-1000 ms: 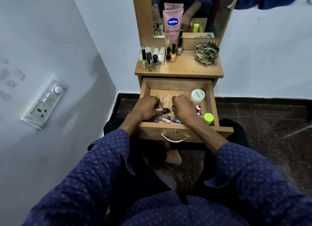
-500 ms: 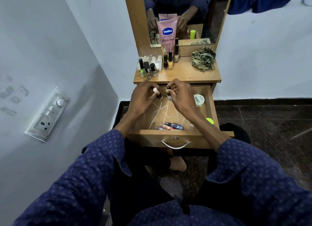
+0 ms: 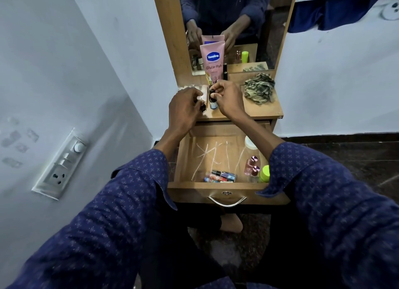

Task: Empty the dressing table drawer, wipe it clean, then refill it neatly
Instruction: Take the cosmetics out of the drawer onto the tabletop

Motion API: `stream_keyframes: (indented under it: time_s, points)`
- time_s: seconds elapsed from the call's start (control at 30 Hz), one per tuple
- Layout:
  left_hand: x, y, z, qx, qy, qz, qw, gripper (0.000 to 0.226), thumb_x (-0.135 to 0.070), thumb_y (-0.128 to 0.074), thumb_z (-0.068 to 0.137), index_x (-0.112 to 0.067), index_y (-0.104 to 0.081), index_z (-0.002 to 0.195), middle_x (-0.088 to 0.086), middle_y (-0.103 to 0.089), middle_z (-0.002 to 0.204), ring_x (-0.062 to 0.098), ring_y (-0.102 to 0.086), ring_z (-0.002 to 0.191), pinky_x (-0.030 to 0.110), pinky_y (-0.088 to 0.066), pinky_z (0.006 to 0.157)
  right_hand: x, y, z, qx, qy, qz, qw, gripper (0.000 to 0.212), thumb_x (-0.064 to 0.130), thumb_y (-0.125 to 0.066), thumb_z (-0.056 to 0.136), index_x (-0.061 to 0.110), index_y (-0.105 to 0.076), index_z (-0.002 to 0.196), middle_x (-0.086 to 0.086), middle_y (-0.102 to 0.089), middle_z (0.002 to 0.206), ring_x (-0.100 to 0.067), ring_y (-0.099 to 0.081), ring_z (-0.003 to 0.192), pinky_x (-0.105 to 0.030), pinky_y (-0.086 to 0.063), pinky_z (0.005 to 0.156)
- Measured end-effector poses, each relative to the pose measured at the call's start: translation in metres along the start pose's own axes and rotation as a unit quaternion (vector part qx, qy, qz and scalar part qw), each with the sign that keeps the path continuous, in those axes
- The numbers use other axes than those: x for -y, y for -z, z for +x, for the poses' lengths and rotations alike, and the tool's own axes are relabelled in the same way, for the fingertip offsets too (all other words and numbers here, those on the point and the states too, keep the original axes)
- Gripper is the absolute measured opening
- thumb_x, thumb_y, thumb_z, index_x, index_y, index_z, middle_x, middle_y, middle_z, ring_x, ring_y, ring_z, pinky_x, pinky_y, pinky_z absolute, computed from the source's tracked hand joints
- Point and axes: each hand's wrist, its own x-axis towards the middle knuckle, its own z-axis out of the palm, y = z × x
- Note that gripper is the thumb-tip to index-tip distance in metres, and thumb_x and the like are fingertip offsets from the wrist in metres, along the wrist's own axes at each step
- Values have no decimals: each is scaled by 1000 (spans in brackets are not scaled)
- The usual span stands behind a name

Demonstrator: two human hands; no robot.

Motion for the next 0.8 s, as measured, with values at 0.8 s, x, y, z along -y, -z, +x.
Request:
stream_keyframes:
  time_s: [0.8]
  points:
    - [-3,-9,8,23,-51,30,998,19,-22,-72,94,-19,-73,112,-4,-66,116,20,-67,88,36,-49,86,-9,-1,-5,6,46,-34,998,27,-1,-77,82,16,-76,102,6,-73,92,-5,-69,82,-28,-62,77]
